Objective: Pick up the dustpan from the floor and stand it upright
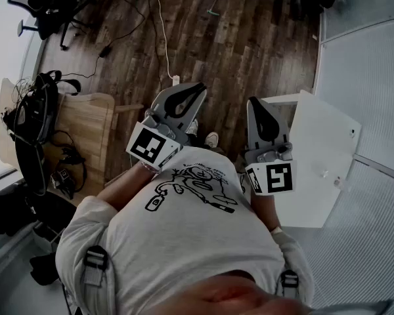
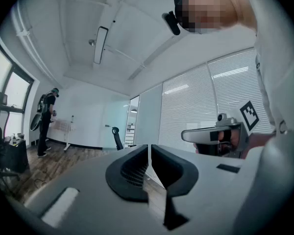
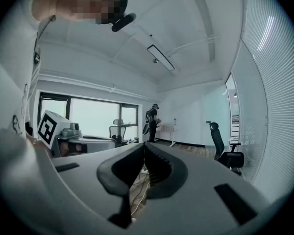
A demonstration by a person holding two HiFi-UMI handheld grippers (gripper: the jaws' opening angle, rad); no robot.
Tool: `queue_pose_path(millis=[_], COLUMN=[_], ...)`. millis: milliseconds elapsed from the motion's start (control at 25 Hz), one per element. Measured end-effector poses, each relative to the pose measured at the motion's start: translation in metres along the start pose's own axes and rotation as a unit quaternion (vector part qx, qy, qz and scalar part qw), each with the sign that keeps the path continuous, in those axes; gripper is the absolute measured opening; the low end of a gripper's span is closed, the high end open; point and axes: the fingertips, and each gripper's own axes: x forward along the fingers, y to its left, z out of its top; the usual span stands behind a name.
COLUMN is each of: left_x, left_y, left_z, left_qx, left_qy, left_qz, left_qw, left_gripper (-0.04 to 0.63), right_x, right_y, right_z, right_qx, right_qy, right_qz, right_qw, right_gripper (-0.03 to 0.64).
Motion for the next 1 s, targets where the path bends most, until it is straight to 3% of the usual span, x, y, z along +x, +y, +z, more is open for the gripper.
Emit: queue_pose_path(millis=[520, 1000], left_x=[-0.02, 0.032], left_y=[0.046, 0.088], left_z=[0.005, -0.003], left_qx=[0.001, -0.008], left_qy=[0.002, 0.009], left_qz=[-0.013, -0.012], left_qw=[0.9999, 0.9999], left_gripper=[0.018, 0.018], right_x=[0.039, 0.095], right_y=[0.025, -0.017], right_z=[0.007, 0.001], right_qx=[0.009, 0.019], right_qy=[-0.013, -0.017], right_qz=[-0.02, -0.011], right_qw=[1.0, 1.0], right_gripper=[0.006, 0.006])
